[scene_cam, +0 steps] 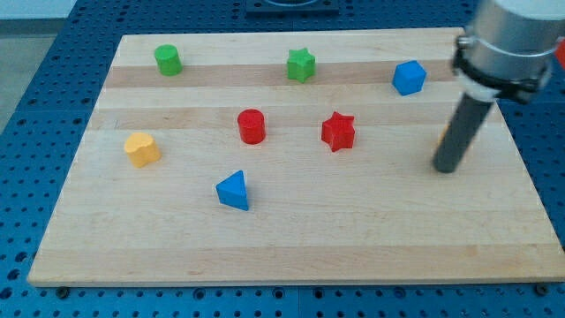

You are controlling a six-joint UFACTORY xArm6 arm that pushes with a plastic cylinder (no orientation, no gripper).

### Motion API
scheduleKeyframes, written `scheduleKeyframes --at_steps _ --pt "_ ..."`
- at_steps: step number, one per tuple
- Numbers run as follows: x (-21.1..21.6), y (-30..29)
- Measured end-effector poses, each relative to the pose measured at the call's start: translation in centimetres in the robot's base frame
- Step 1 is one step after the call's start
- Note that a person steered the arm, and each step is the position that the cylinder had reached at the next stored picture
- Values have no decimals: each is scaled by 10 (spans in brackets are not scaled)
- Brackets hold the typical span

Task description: Move the red star diagonally to the bottom left of the blue cube

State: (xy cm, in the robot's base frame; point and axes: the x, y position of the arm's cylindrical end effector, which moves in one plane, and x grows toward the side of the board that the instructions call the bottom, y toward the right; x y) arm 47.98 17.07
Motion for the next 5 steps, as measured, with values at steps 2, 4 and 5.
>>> scheduleKeyframes --at_steps 2,4,5 --pt "-5 -124" --pt "-49 -88" --pt "-50 -19"
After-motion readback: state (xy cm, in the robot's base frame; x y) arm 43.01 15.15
